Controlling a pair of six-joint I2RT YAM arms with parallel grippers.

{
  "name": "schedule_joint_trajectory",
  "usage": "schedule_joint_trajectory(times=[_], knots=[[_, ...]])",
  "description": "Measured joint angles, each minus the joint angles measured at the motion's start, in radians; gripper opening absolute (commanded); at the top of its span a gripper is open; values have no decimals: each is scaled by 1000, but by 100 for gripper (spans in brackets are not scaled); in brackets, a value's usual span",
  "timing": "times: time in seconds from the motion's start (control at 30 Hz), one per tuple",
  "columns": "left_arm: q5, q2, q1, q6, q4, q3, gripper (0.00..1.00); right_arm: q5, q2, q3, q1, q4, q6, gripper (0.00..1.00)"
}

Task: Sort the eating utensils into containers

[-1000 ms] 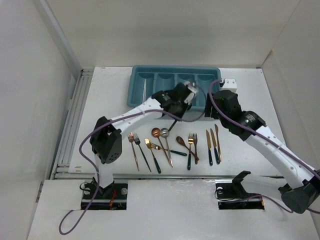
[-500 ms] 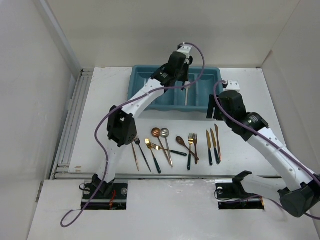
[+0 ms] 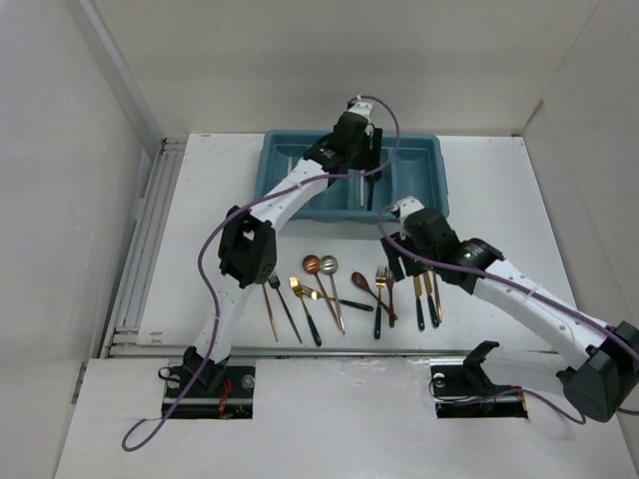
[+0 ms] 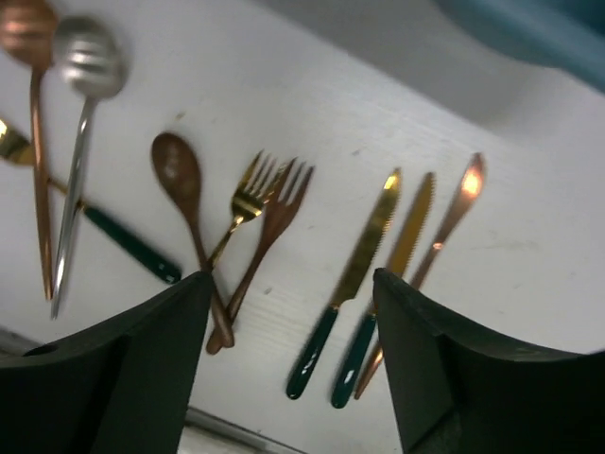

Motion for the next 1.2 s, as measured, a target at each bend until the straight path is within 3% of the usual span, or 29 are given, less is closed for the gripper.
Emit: schedule_joint_trajectory(times=[0.1,0.2,0.37,0.57,0.73,1.13,1.2], knots=[[0,-48,35,-14,-45,-3,65,-43,51,-27,81,12,-8,58],[-3,-122,77,-7,-85,-30,65,-69,134,-32,132,27,-7,58],[-17,-367,238,12,-126,-157,65,-78,281,-31,159,49,-16,57],[-43,-600,470,6,-146,-381,65,-85,420,-20,165,60,-25,54],[-21,-696,569,-8,-165,-557,65,-98,460,-20,171,64,-26,49],[63,-775,638,-18,-177,-653,65,-117,528,9,172,90,-24,1],[75,-787,645,-21,-177,-655,65,-112,530,19,172,81,-25,0]])
